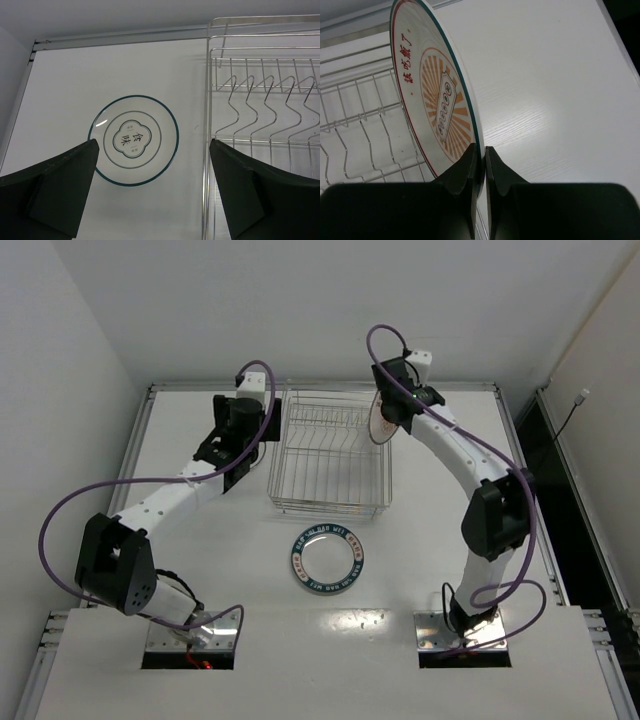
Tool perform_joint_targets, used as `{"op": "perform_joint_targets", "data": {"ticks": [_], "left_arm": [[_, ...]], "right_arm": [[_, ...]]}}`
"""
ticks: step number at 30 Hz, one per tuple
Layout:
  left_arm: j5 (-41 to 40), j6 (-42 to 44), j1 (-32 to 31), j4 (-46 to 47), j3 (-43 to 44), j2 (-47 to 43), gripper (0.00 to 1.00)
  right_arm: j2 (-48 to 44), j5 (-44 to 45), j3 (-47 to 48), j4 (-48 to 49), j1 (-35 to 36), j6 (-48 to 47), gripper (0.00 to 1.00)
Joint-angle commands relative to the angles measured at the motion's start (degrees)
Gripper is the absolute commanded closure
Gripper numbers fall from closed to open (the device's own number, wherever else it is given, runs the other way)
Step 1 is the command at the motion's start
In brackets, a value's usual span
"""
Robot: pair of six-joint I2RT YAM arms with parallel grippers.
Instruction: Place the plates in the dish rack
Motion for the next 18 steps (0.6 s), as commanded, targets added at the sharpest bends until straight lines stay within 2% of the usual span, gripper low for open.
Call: {"op": "perform_joint_targets", "data": {"ticks": [1, 8, 13, 16, 18], "left_arm": [[-0.96, -0.08, -0.54, 1.68, 0.04, -2.84, 0.08], [-0.96, -0.08, -0.54, 1.68, 0.57, -2.84, 0.08], [-0.96, -0.08, -0.54, 1.68, 0.57, -1.79, 0.08], [-1.58, -0.08, -0.54, 1.68, 0.57, -1.26, 0.08], [-2.28, -0.08, -0.54, 1.68, 0.57, -1.26, 0.08]], "right_arm": [[1.92, 8.6, 4.86, 0.61, 3.31, -3.13, 1.0], [5.88, 11.18, 8.03, -1.93, 7.7, -3.93, 1.0], [5.27, 7.92, 4.96, -0.53, 7.71, -3.93, 0.99], [4.65, 7.3, 3.64, 0.7, 7.71, -3.93, 0.93], [4.05, 6.6, 2.24, 0.7, 7.71, -4.45, 0.93]]}}
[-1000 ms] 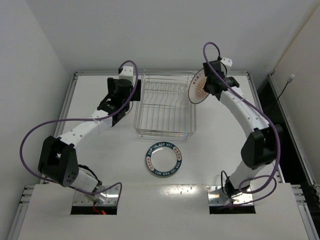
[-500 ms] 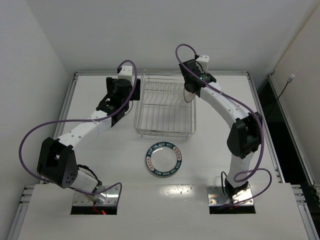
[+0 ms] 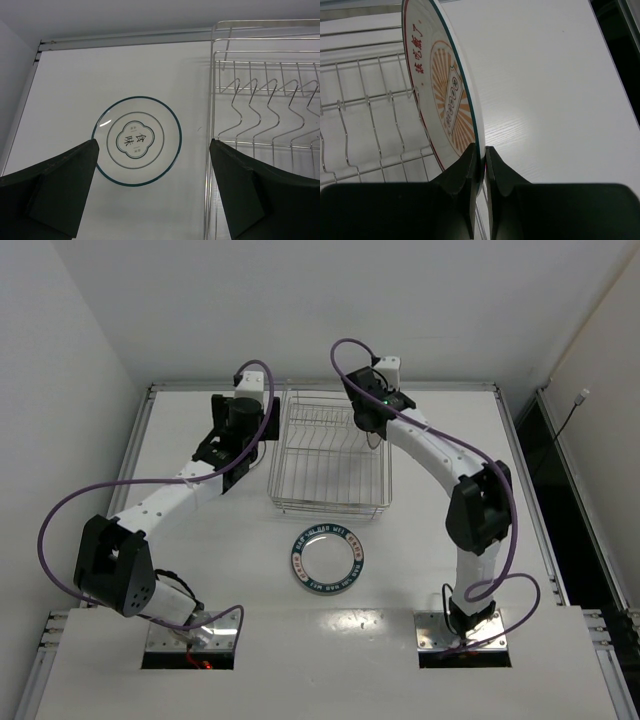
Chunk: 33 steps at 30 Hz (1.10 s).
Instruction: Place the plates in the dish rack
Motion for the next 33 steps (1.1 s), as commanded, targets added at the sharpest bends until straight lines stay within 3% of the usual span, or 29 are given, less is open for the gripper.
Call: {"op": "perform_joint_targets", "data": {"ticks": [1, 14, 17, 20, 23, 27, 29, 31, 33], "left_arm": [[-1.36, -0.08, -0.54, 1.64, 0.57, -0.08, 0.08], [-3.12, -0.08, -0.54, 1.64, -0.48, -0.08, 0.06], [-4.43, -0.08, -0.54, 1.64, -0.48, 1.15, 0.05], [-6.98, -1.22, -0.54, 1.64, -0.48, 1.68, 0.0], [-10.06, -4.81, -0.54, 0.33, 0.13, 2.91, 0.0], [-6.29, -12.7, 3.93, -3.71, 2.15, 5.11, 0.0], [-1.21, -16.49, 9.8, -6.26, 3.47, 5.99, 0.0], [9.37, -23.7, 18.82, -6.27, 2.95, 6.6, 0.0], [18.8, -28.97, 26.22, -4.36, 0.67, 7.13, 0.0]], "right_arm": [[-3.19, -2.4, -2.33, 2.71, 0.34, -1.41, 0.93], [-8.83, -6.45, -4.62, 3.25, -0.18, -3.62, 0.76], [-16.18, -6.45, -8.65, 3.86, -0.18, -3.62, 0.65], [-22.42, -6.45, -12.34, 2.99, 0.34, -3.62, 0.6], [-34.28, -15.45, -27.58, 5.78, 0.34, -1.08, 0.53], [-48.97, -26.91, -46.69, 11.06, 0.34, 3.58, 0.48], [-55.56, -30.86, -57.94, 14.66, 2.53, 6.74, 0.48], [-58.91, -32.37, -65.32, 16.95, 3.42, 8.68, 0.48], [-62.17, -31.86, -65.36, 16.96, 3.42, 7.82, 0.42]]}}
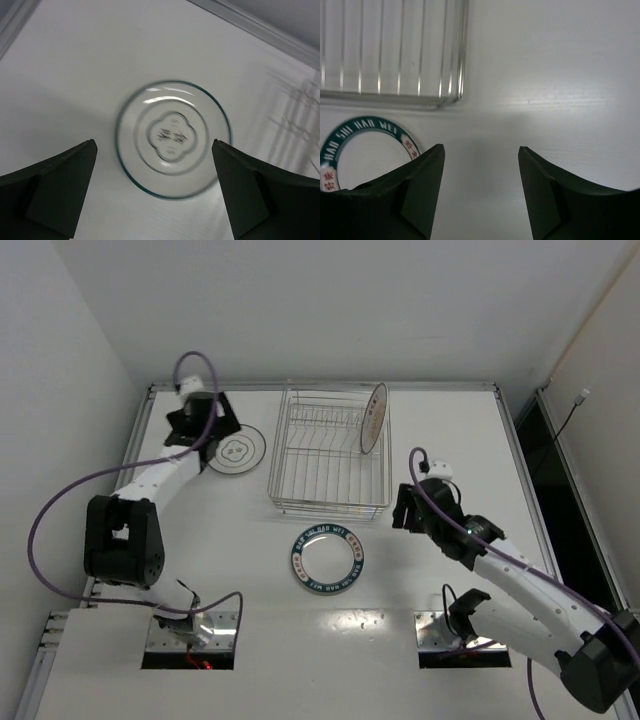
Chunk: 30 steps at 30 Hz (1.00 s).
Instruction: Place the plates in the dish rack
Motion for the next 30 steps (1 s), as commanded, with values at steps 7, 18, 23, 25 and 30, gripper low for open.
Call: {"op": "perform_joint_targets", "data": {"ticks": [7, 18, 23, 25, 30], "left_arm": [[36.19, -17.79, 22.56, 12.69, -6.37, 7.62, 0.0], [50.16, -26.23, 26.79, 25.17, -10.15, 21.24, 0.07], [54.47, -28.24, 26.79, 28.94, -10.15, 25.89, 0.23], [56.75, -29.04, 26.79, 31.74, -10.15, 27.22, 0.33], [58.78, -27.29, 26.79, 31.42, -7.61, 29.6, 0.64]], "right_arm": [[9.43, -5.81, 4.1, 5.88, 0.51, 0.98, 0.39], [8.75, -7.04, 2.18, 7.02, -0.01, 0.98, 0.37], [10.5, -7.04, 2.7, 7.02, -0.01, 0.98, 0.37], [10.5, -7.56, 2.7, 7.02, -0.01, 0.98, 0.37], [10.5, -7.56, 2.7, 7.02, -0.01, 1.5, 0.37]]}}
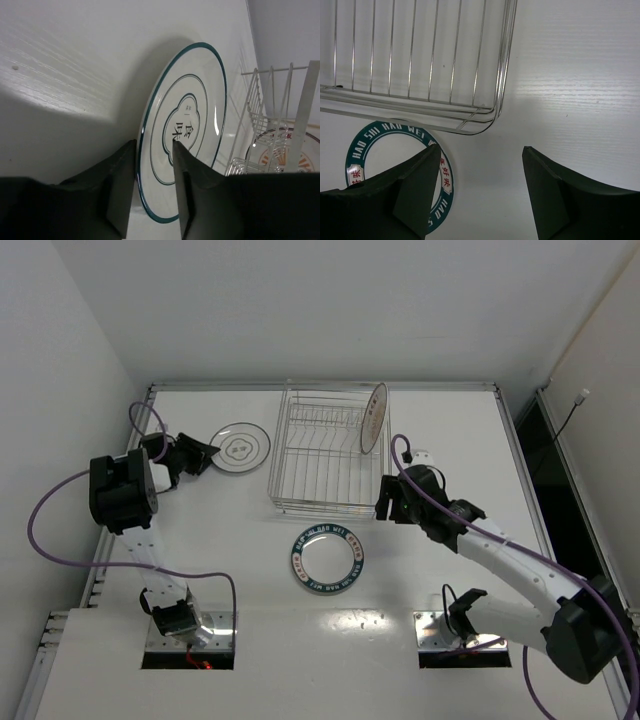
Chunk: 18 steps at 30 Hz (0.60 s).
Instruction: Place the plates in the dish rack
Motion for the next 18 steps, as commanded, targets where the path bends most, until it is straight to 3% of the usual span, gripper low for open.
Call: {"op": "perform_joint_targets", "data": {"ticks": [1, 2, 3, 5, 12, 18], "left_arm": [[2.19, 1.85, -0.19, -3.95, 1.95, 2.54, 0.7], [2.19, 1.85, -0.71, -3.97, 1.96, 2.54, 0.76], [2.19, 1.85, -0.71, -3.97, 2.57, 2.54, 0.88], [2.19, 1.85, -0.71, -5.02, 3.18, 2.54, 1.0], [-7.63, 7.73, -0.71, -14.33, 4.77, -8.32, 1.0], [-11.0, 10.2, -0.71, -9.87, 1.7, -21.96, 1.0]], "right_arm": [[0.06, -0.33, 0.37, 2.19, -0.28, 0.85, 0.35], [0.67, -0.33, 0.37, 2.19, -0.28, 0.85, 0.35], [0.67, -0.33, 0.37, 2.19, -0.28, 0.85, 0.35], [1.37, -0.33, 0.89, 2.19, -0.28, 0.85, 0.35], [1.12, -0.33, 1.42, 1.58, -0.28, 0.85, 0.35], [-4.59, -1.19, 0.89, 1.58, 0.34, 0.32, 0.32]]}}
